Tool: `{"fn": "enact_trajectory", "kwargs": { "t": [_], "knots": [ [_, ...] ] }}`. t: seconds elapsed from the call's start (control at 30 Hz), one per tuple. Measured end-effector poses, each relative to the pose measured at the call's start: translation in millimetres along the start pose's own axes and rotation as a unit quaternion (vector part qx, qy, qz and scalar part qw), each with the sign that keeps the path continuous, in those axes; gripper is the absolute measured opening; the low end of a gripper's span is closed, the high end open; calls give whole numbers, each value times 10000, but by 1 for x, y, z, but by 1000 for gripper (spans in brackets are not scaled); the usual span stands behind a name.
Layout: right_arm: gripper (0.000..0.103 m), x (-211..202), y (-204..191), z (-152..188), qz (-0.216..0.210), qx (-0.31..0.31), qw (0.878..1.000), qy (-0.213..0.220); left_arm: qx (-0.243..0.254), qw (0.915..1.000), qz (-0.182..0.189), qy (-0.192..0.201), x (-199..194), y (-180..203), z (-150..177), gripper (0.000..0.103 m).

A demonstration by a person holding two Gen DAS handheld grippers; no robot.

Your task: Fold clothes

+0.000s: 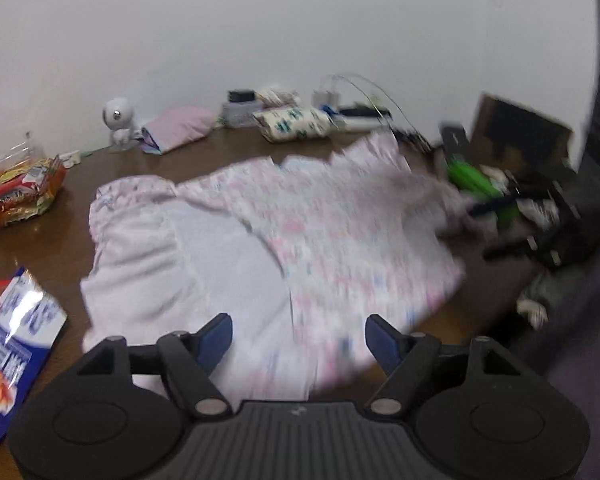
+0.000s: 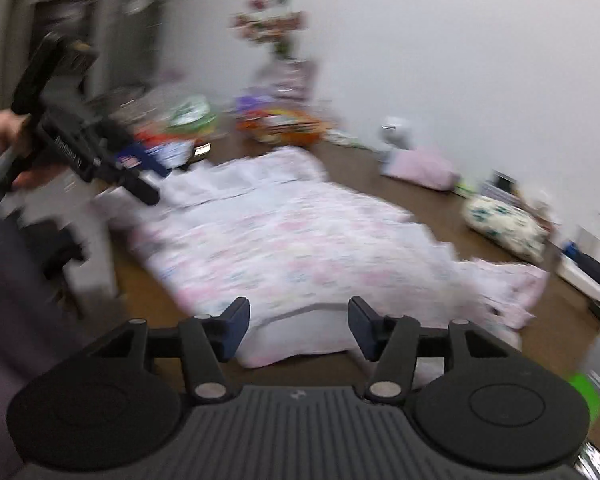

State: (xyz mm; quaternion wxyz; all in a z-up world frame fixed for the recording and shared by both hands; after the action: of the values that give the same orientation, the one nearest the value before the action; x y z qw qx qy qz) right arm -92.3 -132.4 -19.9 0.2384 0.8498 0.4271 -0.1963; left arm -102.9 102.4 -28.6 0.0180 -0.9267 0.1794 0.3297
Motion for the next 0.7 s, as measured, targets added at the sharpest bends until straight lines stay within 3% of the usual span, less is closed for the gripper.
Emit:
{"fn": "enact_trajectory", "kwargs": {
  "t": [0.1, 0.17, 0.2, 0.27, 0.3, 0.33, 0.37, 0.4, 0.47, 0.53, 0.6, 0.63, 0.7],
  "knots": [
    [51, 13, -11, 2, -343, 59, 9994, -53, 176, 9997, -125, -61, 2, -7, 18, 65],
    [45, 23, -17, 3, -485, 86, 9987, -129, 218, 9995, -112, -182, 5, -14, 29, 40],
    [41, 28, -20, 4, -551, 96, 9983, -172, 272, 9994, -90, -184, 4, -17, 34, 39],
    [21, 34, -24, 8, -614, 179, 9976, -252, 482, 9987, -105, -98, 0, -21, 37, 27],
    [19, 36, -27, 11, -642, 223, 9973, -292, 586, 9982, -115, -58, -3, -24, 38, 24],
    [7, 39, -29, 13, -670, 268, 9968, -331, 664, 9976, -171, -72, -5, -27, 39, 23],
    [5, 39, -29, 14, -658, 307, 9967, -375, 710, 9973, -183, -90, -8, -29, 40, 25],
    [5, 36, -29, 16, -643, 289, 9967, -405, 756, 9969, -193, -111, -11, -31, 41, 25],
    [6, 31, -28, 18, -593, 242, 9971, -413, 906, 9955, -163, -201, -17, -33, 46, 42],
    [11, 27, -28, 17, -581, 205, 9974, -363, 1067, 9940, -147, -207, -22, -34, 49, 48],
    [20, 24, -29, 14, -628, 180, 9976, -233, 1133, 9933, -122, -190, -22, -35, 49, 48],
    [30, 25, -30, 14, -652, 182, 9975, -186, 1154, 9931, -134, -183, -21, -35, 49, 45],
    [33, 32, -29, 14, -659, 149, 9975, -216, 1160, 9929, 93, -227, -18, -35, 49, 32]
  ]
}}
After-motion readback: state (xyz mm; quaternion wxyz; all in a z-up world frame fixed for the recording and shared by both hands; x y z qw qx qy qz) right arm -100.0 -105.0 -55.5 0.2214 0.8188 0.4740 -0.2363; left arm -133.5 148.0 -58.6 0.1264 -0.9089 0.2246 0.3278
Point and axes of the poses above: each gripper's, at about its wrist camera, not at the fingertips, and x roughly the way its jaws point, y to its right, z to its underside, the point moved 9 cm from there along x, roughly the way its jaws point, and after that the axes turned 7 degrees about -x, right-handed, at the moved point
